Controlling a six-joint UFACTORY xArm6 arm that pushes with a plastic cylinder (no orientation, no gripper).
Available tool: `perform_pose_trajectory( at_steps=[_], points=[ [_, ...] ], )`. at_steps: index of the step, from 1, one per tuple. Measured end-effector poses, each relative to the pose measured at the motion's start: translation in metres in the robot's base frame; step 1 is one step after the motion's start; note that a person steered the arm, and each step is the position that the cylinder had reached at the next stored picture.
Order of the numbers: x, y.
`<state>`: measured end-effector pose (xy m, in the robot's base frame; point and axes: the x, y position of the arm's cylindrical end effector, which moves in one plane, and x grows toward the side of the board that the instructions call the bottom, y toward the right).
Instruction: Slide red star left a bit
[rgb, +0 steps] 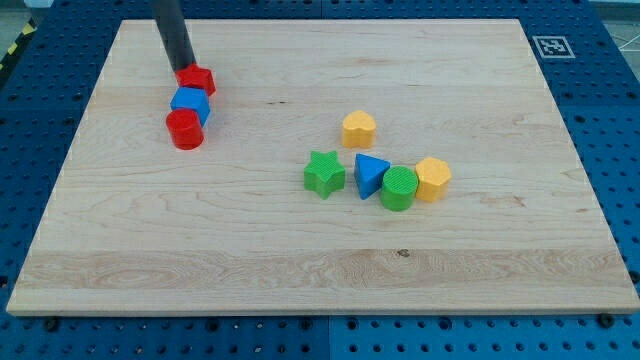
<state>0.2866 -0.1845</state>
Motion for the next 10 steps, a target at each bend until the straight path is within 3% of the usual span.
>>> perform_pose_trajectory(
  at_steps=[1,2,3,5,8,10],
  points=[
    [-0.004,0.069],
    [0.019,0.144],
    [0.07,0.191],
    [0.107,0.169],
    [0.095,0.248],
    [0.095,0.256]
  ],
)
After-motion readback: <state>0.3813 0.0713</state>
